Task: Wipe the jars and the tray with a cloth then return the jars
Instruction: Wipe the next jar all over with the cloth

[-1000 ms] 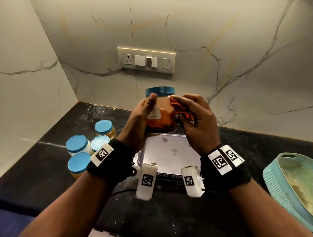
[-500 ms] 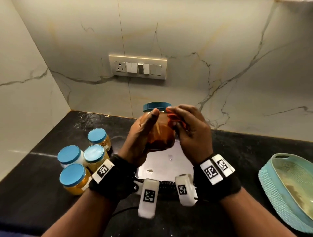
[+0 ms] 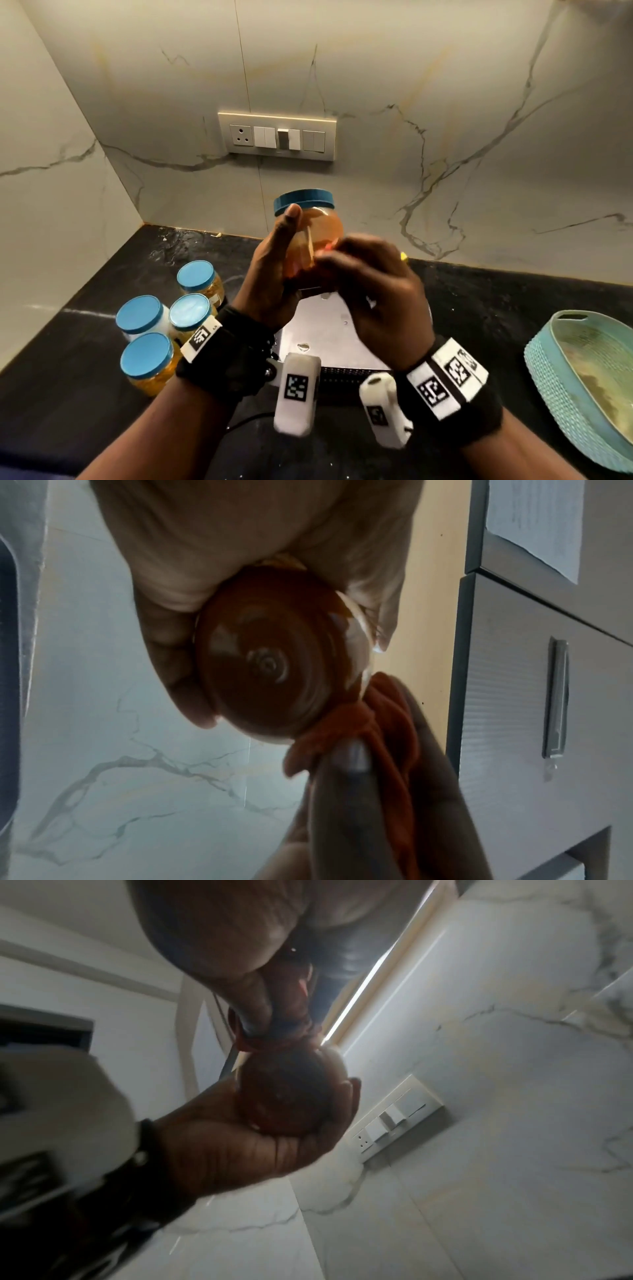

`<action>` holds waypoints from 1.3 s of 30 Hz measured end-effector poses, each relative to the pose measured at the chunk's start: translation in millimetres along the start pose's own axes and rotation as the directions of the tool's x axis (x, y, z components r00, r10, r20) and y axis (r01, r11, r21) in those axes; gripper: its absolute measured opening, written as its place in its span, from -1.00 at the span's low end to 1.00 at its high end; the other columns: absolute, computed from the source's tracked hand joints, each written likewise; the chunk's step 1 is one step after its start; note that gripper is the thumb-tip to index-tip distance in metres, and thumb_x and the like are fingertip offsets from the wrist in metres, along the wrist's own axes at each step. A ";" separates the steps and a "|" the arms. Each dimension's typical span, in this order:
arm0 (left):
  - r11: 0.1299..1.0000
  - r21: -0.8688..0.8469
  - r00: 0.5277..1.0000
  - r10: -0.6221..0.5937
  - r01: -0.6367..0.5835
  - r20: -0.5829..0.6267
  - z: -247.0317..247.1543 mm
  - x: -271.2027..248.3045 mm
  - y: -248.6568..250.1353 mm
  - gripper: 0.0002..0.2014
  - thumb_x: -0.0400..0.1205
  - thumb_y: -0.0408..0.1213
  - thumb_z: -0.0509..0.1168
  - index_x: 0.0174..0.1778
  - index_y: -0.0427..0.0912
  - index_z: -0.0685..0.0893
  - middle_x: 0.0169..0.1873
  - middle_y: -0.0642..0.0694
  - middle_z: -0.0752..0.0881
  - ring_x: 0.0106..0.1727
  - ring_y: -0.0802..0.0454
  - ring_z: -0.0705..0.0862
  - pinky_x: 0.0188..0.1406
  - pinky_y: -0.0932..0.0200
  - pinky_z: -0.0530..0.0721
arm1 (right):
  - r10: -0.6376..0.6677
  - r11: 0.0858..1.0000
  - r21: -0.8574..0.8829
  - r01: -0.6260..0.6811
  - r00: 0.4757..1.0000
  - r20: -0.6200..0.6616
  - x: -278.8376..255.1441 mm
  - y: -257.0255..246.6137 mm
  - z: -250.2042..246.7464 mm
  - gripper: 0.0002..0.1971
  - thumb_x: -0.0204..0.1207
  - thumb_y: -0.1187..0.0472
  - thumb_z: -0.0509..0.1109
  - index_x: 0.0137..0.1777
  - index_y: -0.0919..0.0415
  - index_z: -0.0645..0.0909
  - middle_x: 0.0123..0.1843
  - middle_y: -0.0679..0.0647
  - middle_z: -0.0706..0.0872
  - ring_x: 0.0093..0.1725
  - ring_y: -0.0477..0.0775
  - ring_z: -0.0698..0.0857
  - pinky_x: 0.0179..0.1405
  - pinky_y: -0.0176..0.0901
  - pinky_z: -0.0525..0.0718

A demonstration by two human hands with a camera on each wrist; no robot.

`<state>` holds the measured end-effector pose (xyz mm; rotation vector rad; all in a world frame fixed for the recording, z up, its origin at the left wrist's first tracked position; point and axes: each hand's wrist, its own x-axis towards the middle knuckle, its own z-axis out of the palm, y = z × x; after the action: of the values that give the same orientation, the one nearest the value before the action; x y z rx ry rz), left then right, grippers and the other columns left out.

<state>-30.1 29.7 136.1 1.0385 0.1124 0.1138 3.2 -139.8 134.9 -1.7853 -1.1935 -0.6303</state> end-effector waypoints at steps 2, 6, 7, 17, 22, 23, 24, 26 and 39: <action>1.000 0.004 0.999 -0.031 0.031 0.017 -0.6 -1.6 1.9 0.03 0.20 0.38 0.62 0.56 -0.02 0.54 0.41 -0.38 0.67 0.30 -0.33 0.75 0.10 -0.32 0.78 | -0.043 0.999 -0.003 0.043 0.999 0.016 -2.8 2.1 -4.1 -0.66 0.49 0.49 0.50 0.24 0.22 0.77 0.23 0.15 0.68 0.25 0.12 0.66 0.23 -0.09 0.68; 0.995 0.023 0.991 -0.097 0.096 0.095 9.1 -4.8 -1.6 -0.03 0.23 0.37 0.60 0.54 0.04 0.56 0.42 -0.30 0.69 0.38 -0.33 0.72 0.13 -0.30 0.78 | 0.253 0.952 0.185 -0.242 0.967 -0.037 22.5 28.7 -12.6 -0.59 0.49 0.53 0.46 0.30 0.20 0.73 0.26 0.04 0.68 0.31 -0.06 0.64 0.33 -0.21 0.65; 0.995 0.004 0.990 -0.099 0.099 0.101 11.4 -5.2 -2.0 -0.05 0.22 0.37 0.61 0.52 0.06 0.57 0.40 -0.28 0.71 0.35 -0.30 0.73 0.11 -0.30 0.78 | 0.315 0.923 0.249 -0.295 0.948 -0.044 26.1 29.8 -12.3 -0.61 0.53 0.50 0.44 0.31 0.18 0.71 0.27 0.04 0.69 0.33 -0.07 0.64 0.34 -0.19 0.66; 0.992 0.008 0.991 -0.123 0.123 0.041 -12.3 -9.8 2.3 -0.21 0.62 0.37 0.05 0.71 -0.04 0.33 0.48 -0.32 0.64 0.42 -0.31 0.70 0.34 -0.30 0.71 | 0.126 0.990 0.075 -0.122 0.990 -0.059 -11.4 0.6 -2.3 -0.61 0.48 0.47 0.51 0.28 0.17 0.74 0.27 0.04 0.63 0.32 -0.10 0.60 0.31 -0.23 0.62; 0.991 0.114 0.996 0.060 -0.067 0.064 -5.7 -17.2 -6.8 -0.01 0.33 0.22 0.64 0.60 -0.16 0.44 0.42 -0.39 0.65 0.40 -0.38 0.69 0.23 -0.34 0.76 | 0.030 1.000 -0.007 -0.030 0.999 -0.030 -7.8 -3.8 -0.6 -0.60 0.46 0.49 0.46 0.28 0.19 0.69 0.23 0.06 0.67 0.24 0.01 0.64 0.30 -0.30 0.57; 0.987 0.131 0.995 0.084 -0.091 0.059 -3.0 -17.9 -9.4 -0.01 0.33 0.19 0.66 0.60 -0.18 0.44 0.43 -0.38 0.64 0.41 -0.39 0.68 0.24 -0.37 0.75 | 0.086 0.996 0.021 -0.085 0.995 -0.052 -3.8 -1.1 -0.7 -0.57 0.44 0.50 0.47 0.28 0.18 0.64 0.22 -0.01 0.65 0.21 -0.04 0.64 0.26 -0.33 0.59; 0.985 0.141 0.994 0.093 -0.100 0.052 -1.0 -17.8 -11.8 -0.01 0.33 0.17 0.67 0.60 -0.18 0.43 0.44 -0.37 0.63 0.43 -0.40 0.66 0.25 -0.41 0.73 | 0.154 0.987 0.053 -0.150 0.985 -0.082 2.3 3.9 -1.3 -0.57 0.43 0.49 0.49 0.27 0.17 0.61 0.21 -0.06 0.64 0.19 -0.10 0.64 0.23 -0.37 0.60; 0.986 0.132 0.995 0.093 -0.097 0.037 3.4 -17.8 -14.6 -0.01 0.32 0.18 0.67 0.59 -0.14 0.44 0.45 -0.35 0.62 0.44 -0.40 0.65 0.25 -0.45 0.72 | 0.243 0.967 0.101 -0.233 0.965 -0.097 14.9 11.5 -4.3 -0.62 0.47 0.43 0.50 0.26 0.17 0.64 0.21 -0.04 0.66 0.21 -0.15 0.64 0.25 -0.34 0.63; 1.000 0.030 0.997 -0.008 0.006 0.074 5.5 -20.8 -11.6 -0.18 0.39 0.24 0.59 0.54 -0.01 0.56 0.45 -0.33 0.65 0.40 -0.34 0.68 0.14 -0.29 0.76 | 0.323 0.944 0.102 -0.314 0.943 -0.079 14.5 9.3 -5.7 -0.56 0.49 0.50 0.44 0.32 0.12 0.67 0.27 -0.05 0.61 0.29 -0.22 0.57 0.30 -0.46 0.53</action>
<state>-49.4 16.2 129.6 1.0703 0.0500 0.0674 18.0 -139.4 145.5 -1.8015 -0.8296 -0.4587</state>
